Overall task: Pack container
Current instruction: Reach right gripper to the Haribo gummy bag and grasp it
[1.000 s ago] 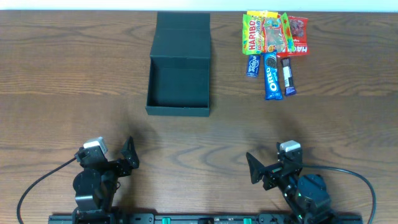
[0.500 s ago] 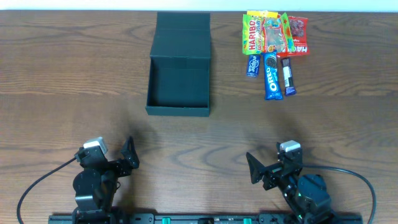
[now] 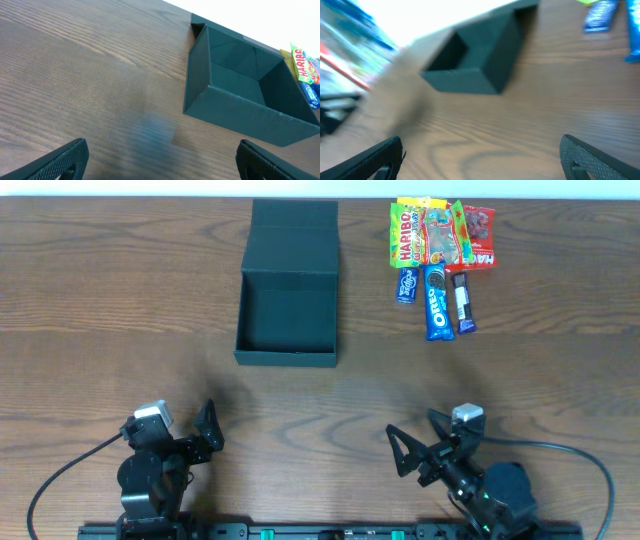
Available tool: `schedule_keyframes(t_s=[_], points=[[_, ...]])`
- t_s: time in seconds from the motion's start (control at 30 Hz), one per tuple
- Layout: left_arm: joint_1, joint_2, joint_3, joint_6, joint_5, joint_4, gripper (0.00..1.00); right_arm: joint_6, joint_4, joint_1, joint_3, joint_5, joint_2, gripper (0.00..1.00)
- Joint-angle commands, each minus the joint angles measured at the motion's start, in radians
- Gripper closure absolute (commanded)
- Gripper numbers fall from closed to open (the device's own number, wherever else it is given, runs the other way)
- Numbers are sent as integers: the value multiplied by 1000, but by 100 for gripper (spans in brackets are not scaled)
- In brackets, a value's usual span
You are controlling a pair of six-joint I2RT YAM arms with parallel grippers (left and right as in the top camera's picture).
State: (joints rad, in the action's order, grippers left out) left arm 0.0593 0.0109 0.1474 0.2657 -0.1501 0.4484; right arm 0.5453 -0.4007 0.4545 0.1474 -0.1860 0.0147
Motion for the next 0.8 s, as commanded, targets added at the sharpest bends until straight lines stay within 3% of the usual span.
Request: schedule_keyframes(t_s=[0.0, 0.2, 0.3, 0.57, 0.77], points=[[6, -6, -19, 4, 1, 3, 5, 187, 74, -1, -4, -149, -8, 1], [6, -6, -19, 4, 1, 3, 5, 148, 377, -14, 0, -179, 2, 1], [6, -6, -19, 4, 1, 3, 5, 89, 397, -49, 62, -177, 87, 1], [6, -6, -19, 4, 1, 3, 5, -259, 220, -143, 582, -167, 697, 1], [6, -6, -19, 4, 1, 3, 5, -386, 158, -203, 919, 54, 1155, 1]])
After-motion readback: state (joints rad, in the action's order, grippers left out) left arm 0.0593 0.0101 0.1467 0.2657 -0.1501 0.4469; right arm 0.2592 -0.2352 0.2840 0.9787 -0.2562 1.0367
